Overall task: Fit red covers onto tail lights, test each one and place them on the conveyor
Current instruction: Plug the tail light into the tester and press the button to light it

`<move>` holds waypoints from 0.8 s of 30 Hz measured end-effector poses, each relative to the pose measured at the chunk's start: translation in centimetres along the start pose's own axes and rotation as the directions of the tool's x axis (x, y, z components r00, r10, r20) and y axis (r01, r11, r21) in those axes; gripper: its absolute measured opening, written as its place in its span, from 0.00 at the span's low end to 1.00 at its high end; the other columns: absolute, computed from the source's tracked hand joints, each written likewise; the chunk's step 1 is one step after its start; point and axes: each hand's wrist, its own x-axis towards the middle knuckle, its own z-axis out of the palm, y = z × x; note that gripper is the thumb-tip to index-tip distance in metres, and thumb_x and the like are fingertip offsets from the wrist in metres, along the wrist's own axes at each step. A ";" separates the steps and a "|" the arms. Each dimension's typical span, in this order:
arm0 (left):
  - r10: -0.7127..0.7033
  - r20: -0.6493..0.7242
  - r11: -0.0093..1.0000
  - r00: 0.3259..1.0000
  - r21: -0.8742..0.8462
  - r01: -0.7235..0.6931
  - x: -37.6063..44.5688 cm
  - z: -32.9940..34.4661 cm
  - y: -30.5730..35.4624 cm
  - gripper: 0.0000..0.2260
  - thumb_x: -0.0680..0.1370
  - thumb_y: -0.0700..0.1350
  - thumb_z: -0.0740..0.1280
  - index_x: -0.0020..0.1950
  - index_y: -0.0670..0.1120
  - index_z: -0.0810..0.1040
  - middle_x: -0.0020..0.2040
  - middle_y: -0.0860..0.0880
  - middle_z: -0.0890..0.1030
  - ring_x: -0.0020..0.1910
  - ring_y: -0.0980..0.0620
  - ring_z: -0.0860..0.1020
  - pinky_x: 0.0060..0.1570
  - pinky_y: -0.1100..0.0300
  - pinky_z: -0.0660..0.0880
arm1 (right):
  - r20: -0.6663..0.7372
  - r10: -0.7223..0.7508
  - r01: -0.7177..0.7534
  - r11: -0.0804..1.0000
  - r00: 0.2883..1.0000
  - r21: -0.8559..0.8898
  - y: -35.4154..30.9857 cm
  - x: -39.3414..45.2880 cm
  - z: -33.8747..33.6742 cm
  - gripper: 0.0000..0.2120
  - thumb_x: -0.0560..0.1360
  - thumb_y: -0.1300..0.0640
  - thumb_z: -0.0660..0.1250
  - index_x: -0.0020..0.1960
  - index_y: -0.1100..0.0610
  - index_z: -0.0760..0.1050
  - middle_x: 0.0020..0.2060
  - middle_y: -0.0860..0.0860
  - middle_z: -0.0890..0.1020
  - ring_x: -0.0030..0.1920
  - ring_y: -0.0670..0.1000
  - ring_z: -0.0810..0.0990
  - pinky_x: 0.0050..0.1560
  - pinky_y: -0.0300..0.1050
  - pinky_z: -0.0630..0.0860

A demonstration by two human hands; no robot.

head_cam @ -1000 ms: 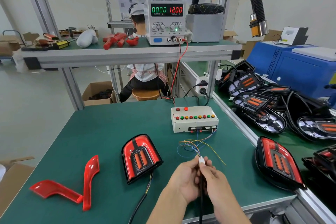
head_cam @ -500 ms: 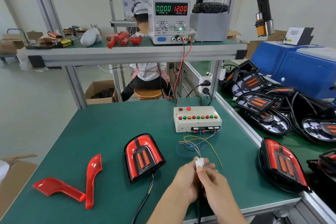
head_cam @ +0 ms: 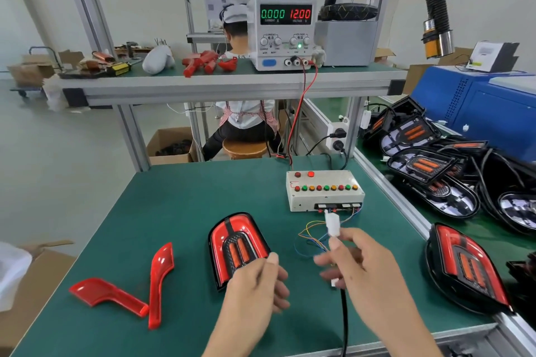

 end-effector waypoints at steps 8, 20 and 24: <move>0.079 -0.028 0.960 0.996 -0.266 -0.084 -1.1 -1.9 1.8 0.31 0.80 0.62 0.52 0.43 0.39 0.84 0.36 0.38 0.83 0.32 0.45 0.82 0.33 0.59 0.76 | -0.075 -0.310 0.261 0.889 0.948 -0.376 -2.7 -1.8 3.3 0.16 0.76 0.37 0.62 0.41 0.46 0.79 0.29 0.42 0.78 0.33 0.45 0.75 0.36 0.38 0.72; 0.072 0.087 0.965 0.994 0.247 -0.091 0.0 -5.4 -0.9 0.13 0.79 0.57 0.70 0.40 0.52 0.86 0.26 0.53 0.70 0.27 0.55 0.65 0.30 0.63 0.64 | 0.331 -0.597 0.569 0.265 0.731 -0.778 0.4 -6.3 9.1 0.11 0.63 0.57 0.62 0.23 0.48 0.73 0.21 0.43 0.71 0.22 0.44 0.71 0.19 0.35 0.67; 0.044 0.165 0.970 0.985 0.228 -0.082 0.1 -5.2 -1.9 0.14 0.79 0.56 0.70 0.42 0.47 0.82 0.28 0.52 0.68 0.28 0.52 0.63 0.30 0.61 0.62 | -0.009 -0.597 0.327 0.452 0.802 -0.830 0.0 -7.8 9.7 0.12 0.63 0.56 0.56 0.31 0.60 0.77 0.16 0.49 0.71 0.15 0.45 0.68 0.30 0.47 0.64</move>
